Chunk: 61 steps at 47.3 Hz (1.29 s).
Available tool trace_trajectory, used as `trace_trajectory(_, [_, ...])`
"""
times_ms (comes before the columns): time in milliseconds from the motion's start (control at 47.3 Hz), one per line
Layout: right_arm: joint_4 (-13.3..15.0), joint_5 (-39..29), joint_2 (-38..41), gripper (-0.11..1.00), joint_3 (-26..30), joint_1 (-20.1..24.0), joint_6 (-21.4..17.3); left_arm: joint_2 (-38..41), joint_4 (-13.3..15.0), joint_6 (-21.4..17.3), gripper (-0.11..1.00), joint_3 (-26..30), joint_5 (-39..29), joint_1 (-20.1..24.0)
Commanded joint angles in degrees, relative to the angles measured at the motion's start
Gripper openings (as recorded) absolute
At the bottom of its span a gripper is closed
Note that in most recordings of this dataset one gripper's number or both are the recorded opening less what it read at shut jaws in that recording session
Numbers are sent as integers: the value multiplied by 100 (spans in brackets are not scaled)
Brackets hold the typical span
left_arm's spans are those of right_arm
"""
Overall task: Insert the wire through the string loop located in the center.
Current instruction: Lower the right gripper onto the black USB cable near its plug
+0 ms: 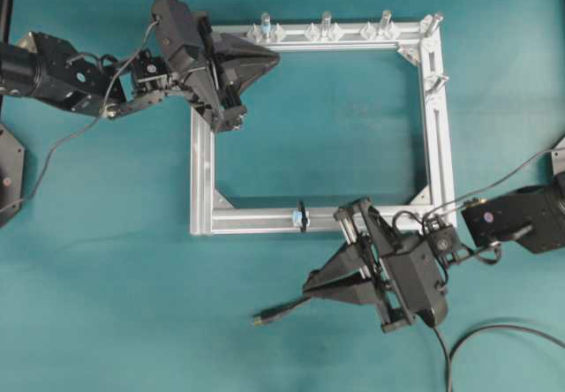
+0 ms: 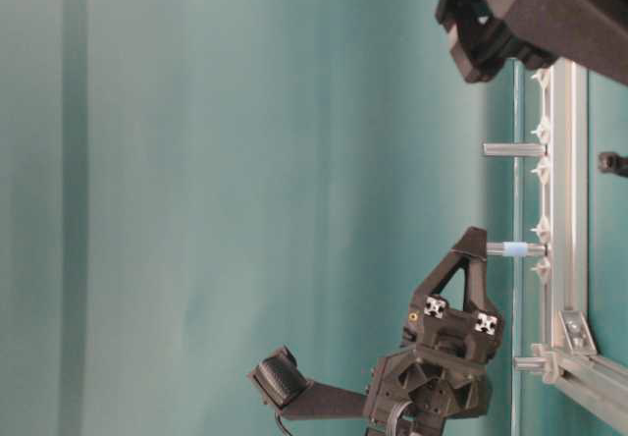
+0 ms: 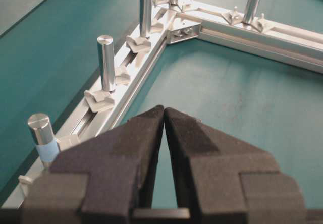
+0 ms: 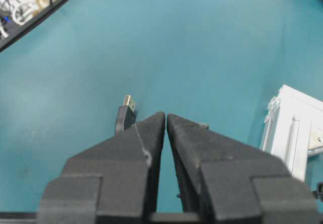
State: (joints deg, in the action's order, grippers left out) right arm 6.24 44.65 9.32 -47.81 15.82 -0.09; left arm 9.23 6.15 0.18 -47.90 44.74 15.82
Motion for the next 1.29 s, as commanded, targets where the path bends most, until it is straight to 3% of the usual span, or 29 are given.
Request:
trace_trajectory(0, [9, 44, -70, 19, 97, 44, -26, -343, -237, 26, 15, 132, -158, -88])
trace_trajectory(148, [9, -141, -70, 0, 79, 53, -79, -624, -237, 18, 0, 79, -712, -114])
trace_trajectory(804, [9, -589, -70, 0, 308, 53, -97, -905, -237, 149, 0, 70, -1433, -193])
trace_trajectory(889, [9, -589, -70, 12, 325, 53, -97, -949, -229, 149, 1, 53, -1441, -185])
trace_trajectory(1037, [9, -598, -70, 52, 325, 53, -97, -1037, -237, 105, 8, 26, -1441, -185])
trace_trajectory(1269, [9, -606, 35, 50, 343, 62, -97, -1107, -237, 97, 10, -18, -1433, -202])
